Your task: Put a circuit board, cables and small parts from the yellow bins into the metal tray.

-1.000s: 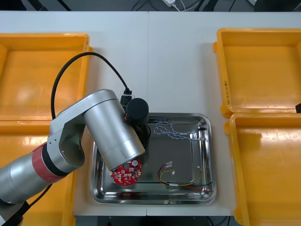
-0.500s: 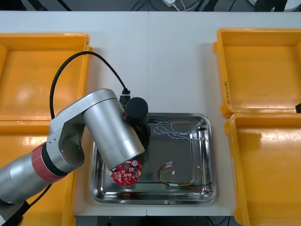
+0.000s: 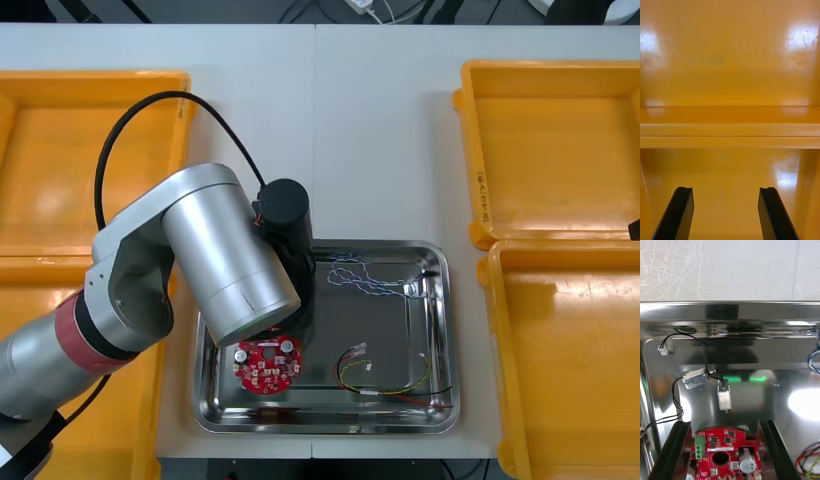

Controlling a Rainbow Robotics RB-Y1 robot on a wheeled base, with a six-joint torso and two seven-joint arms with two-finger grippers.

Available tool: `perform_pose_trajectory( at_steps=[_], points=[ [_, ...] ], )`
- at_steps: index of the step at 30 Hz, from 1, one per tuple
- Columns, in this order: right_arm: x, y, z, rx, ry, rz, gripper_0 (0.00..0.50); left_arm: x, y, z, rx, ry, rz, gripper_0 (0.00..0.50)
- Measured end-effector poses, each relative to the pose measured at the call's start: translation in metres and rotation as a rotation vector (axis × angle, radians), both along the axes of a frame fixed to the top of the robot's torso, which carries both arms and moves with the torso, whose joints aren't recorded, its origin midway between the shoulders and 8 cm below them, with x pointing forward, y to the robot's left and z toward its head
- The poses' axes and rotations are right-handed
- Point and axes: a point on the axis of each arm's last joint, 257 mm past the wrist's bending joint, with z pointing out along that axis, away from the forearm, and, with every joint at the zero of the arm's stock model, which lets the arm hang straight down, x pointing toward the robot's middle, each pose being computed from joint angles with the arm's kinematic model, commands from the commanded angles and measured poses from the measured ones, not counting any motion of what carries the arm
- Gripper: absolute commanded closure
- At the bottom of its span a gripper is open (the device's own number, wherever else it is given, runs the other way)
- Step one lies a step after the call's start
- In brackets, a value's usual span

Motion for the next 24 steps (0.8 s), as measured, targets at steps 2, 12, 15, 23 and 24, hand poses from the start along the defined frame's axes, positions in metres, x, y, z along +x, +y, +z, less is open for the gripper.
perform_pose_trajectory(
  at_steps=[2, 12, 15, 23, 24],
  points=[
    [0.0, 0.0, 0.0, 0.0, 0.0, 0.0, 0.0, 0.001, 0.0, 0.007, -0.006, 0.005, -0.004, 0.0],
    [0.0, 0.0, 0.0, 0.0, 0.0, 0.0, 0.0, 0.011, 0.014, 0.056, -0.07, -0.009, -0.014, 0.0],
    [0.0, 0.0, 0.0, 0.0, 0.0, 0.0, 0.0, 0.012, 0.024, 0.068, -0.082, -0.011, -0.015, 0.0],
    [0.0, 0.0, 0.0, 0.0, 0.0, 0.0, 0.0, 0.017, 0.06, 0.091, -0.091, -0.012, 0.016, 0.0],
    [0.0, 0.0, 0.0, 0.0, 0.0, 0.0, 0.0, 0.017, 0.066, 0.094, -0.09, -0.01, 0.022, 0.0]
  ],
)
